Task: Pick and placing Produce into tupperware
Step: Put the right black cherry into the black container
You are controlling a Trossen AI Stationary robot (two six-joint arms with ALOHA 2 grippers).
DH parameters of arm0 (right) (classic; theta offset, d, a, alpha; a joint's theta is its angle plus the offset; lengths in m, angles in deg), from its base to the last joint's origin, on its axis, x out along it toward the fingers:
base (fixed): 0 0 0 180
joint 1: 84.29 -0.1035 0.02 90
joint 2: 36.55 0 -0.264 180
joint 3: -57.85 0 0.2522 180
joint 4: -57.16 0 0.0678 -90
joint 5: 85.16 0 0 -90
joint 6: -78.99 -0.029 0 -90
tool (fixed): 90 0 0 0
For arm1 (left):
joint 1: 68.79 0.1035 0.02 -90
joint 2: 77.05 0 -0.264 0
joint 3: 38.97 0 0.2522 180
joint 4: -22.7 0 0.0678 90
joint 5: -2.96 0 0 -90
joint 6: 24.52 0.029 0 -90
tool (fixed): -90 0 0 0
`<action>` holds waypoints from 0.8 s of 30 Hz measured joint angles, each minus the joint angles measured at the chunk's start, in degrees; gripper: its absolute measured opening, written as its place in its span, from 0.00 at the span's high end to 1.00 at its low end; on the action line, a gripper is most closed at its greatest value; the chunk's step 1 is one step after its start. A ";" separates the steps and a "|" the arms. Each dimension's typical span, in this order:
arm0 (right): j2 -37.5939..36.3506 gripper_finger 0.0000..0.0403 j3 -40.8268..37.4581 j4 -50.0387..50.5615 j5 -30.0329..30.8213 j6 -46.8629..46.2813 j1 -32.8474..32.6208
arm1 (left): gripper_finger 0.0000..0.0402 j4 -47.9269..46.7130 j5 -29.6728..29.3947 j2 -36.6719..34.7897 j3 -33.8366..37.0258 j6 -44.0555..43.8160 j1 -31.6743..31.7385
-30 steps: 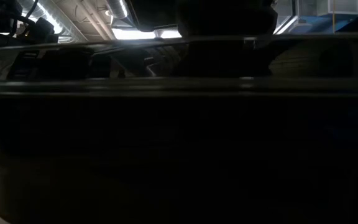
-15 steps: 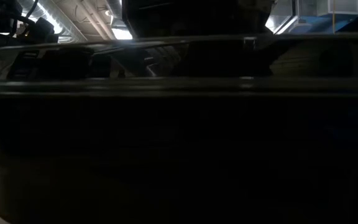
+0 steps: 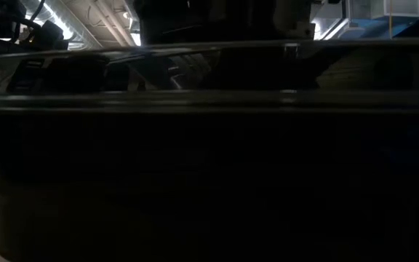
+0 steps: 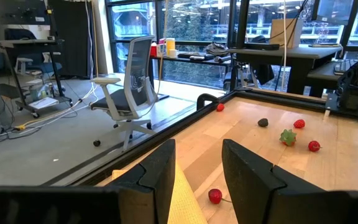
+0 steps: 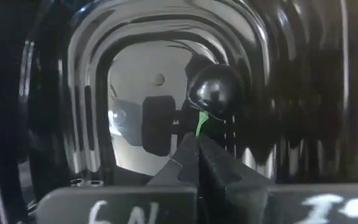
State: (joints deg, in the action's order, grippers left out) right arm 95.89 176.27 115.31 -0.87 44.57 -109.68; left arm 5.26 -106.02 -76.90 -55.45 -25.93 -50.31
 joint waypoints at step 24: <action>0.00 0.66 0.00 0.10 -0.48 -0.98 0.00 | 0.69 0.00 0.02 0.00 -0.01 -0.09 -0.01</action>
State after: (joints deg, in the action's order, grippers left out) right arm 95.89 176.27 115.41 -1.35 43.59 -109.68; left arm 5.26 -106.00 -76.89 -55.46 -26.02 -50.32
